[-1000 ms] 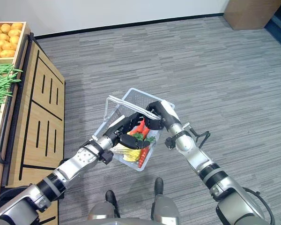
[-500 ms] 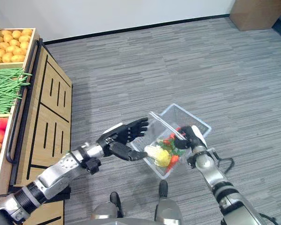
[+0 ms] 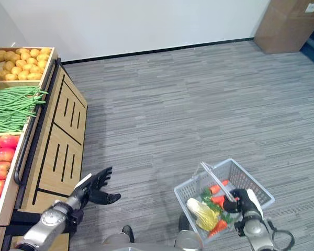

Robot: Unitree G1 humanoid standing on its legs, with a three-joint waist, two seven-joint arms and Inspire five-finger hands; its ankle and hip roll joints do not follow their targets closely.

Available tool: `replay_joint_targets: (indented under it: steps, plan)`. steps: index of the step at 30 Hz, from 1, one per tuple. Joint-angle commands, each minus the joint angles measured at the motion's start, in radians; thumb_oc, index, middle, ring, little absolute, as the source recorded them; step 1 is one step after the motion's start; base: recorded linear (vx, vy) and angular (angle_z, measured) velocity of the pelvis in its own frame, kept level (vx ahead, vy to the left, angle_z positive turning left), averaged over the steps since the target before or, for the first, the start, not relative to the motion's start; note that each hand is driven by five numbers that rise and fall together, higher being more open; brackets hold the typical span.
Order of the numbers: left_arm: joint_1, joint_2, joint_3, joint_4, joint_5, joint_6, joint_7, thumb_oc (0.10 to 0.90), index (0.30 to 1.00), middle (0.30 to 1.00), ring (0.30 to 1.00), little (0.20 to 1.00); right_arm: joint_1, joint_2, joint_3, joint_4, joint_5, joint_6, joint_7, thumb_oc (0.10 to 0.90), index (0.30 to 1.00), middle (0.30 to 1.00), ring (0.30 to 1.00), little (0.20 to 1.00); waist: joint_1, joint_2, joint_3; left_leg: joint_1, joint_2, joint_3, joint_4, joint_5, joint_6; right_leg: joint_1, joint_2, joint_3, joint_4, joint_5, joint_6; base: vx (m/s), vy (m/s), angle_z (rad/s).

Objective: Get the vegetables into the basket

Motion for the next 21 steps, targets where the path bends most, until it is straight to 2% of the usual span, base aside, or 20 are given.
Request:
replay_joint_targets:
  steps: [1, 4, 5, 7, 9, 11, 18, 19, 20, 21]
  plan:
    - [-0.042, -0.034, 0.031, 0.057, 0.023, -0.033, 0.033, 0.900, 1.000, 1.000, 1.000, 1.000, -0.092, -0.039, -0.053, -0.015, 0.028, -0.090, -0.033, 0.400, 0.300, 0.300, 0.300, 0.300, 0.001, -0.016, -0.018, -0.014, 0.012, -0.006, 0.006, 0.001, -0.023, 0.021, -0.041, 0.004, 0.088, -0.128, 0.059, -0.01, -0.004, -0.03]
    - [-0.065, -0.108, 0.068, 0.256, 0.250, -0.036, 0.101, 0.900, 1.000, 1.000, 1.000, 1.000, -0.058, 0.009, -0.050, 0.065, 0.030, -0.088, -0.026, 0.400, 0.300, 0.300, 0.300, 0.300, -0.007, -0.016, -0.027, -0.012, 0.013, 0.002, 0.006, -0.001, -0.023, 0.017, -0.035, 0.010, 0.087, -0.129, 0.058, -0.02, -0.001, -0.07]
    - [-0.067, -0.110, 0.068, 0.260, 0.251, -0.038, 0.102, 0.900, 1.000, 1.000, 1.000, 1.000, -0.059, 0.008, -0.049, 0.066, 0.030, -0.088, -0.026, 0.400, 0.300, 0.300, 0.300, 0.300, -0.007, -0.016, -0.027, -0.012, 0.013, 0.002, 0.006, -0.001, -0.023, 0.016, -0.035, 0.010, 0.087, -0.129, 0.058, -0.02, -0.006, -0.10]
    - [-0.101, -0.192, 0.135, 0.447, 0.296, -0.030, 0.181, 0.900, 1.000, 1.000, 1.000, 1.000, -0.041, 0.060, -0.037, 0.144, 0.034, -0.093, -0.023, 0.400, 0.300, 0.300, 0.300, 0.300, -0.012, -0.020, -0.033, -0.008, 0.014, 0.008, 0.006, -0.001, -0.024, 0.016, -0.031, 0.017, 0.087, -0.129, 0.055, 0.00, -0.008, -0.10]
    - [-0.113, -0.203, 0.137, 0.493, 0.348, -0.026, 0.208, 0.900, 1.000, 1.000, 1.000, 1.000, -0.041, 0.072, -0.036, 0.175, 0.044, -0.094, -0.025, 0.400, 0.300, 0.300, 0.300, 0.300, -0.012, -0.020, -0.037, -0.008, 0.015, 0.010, 0.006, -0.002, -0.025, 0.015, -0.031, 0.019, 0.087, -0.129, 0.055, 0.00, -0.004, -0.08]
    - [-0.135, -0.253, 0.161, 0.601, 0.368, -0.017, 0.262, 0.900, 1.000, 1.000, 1.000, 1.000, -0.048, 0.126, -0.021, 0.290, 0.047, -0.090, -0.048, 0.400, 0.300, 0.300, 0.300, 0.300, -0.014, -0.021, -0.043, -0.004, 0.017, 0.014, 0.006, -0.003, -0.026, 0.016, -0.027, 0.023, 0.085, -0.128, 0.053, 0.00, -0.005, -0.14]
    - [-0.144, -0.308, 0.123, 0.714, 0.442, 0.000, 0.290, 0.900, 1.000, 1.000, 1.000, 1.000, -0.047, 0.196, 0.014, 0.426, 0.017, -0.053, -0.061, 0.400, 0.300, 0.300, 0.300, 0.300, -0.017, -0.017, -0.049, 0.003, 0.020, 0.013, 0.006, -0.007, -0.028, 0.024, -0.022, 0.025, 0.086, -0.134, 0.049, 0.00, 0.002, -0.04]
    - [-0.143, -0.310, 0.128, 0.725, 0.441, 0.003, 0.290, 0.900, 1.000, 1.000, 1.000, 1.000, -0.044, 0.201, 0.020, 0.422, 0.013, -0.052, -0.061, 0.488, 0.424, 0.424, 0.424, 0.424, -0.018, -0.017, -0.050, 0.004, 0.021, 0.013, 0.006, -0.007, -0.028, 0.025, -0.021, 0.025, 0.086, -0.134, 0.048, 0.00, 0.000, 0.00]
    - [-0.142, -0.313, 0.138, 0.741, 0.442, 0.010, 0.294, 0.900, 1.000, 1.000, 1.000, 1.000, -0.038, 0.206, 0.021, 0.436, 0.012, -0.043, -0.054, 0.641, 0.638, 0.638, 0.638, 0.638, -0.017, -0.018, -0.053, 0.006, 0.021, 0.014, 0.006, -0.008, -0.028, 0.026, -0.020, 0.026, 0.087, -0.135, 0.047, 0.00, 0.000, 0.00]
    - [-0.142, -0.314, 0.138, 0.741, 0.442, 0.010, 0.294, 0.900, 1.000, 1.000, 1.000, 1.000, -0.038, 0.206, 0.021, 0.436, 0.013, -0.043, -0.054, 0.900, 1.000, 1.000, 1.000, 1.000, -0.017, -0.018, -0.053, 0.006, 0.021, 0.014, 0.006, -0.008, -0.028, 0.026, -0.020, 0.026, 0.087, -0.135, 0.047, 0.00, 0.000, 0.00]
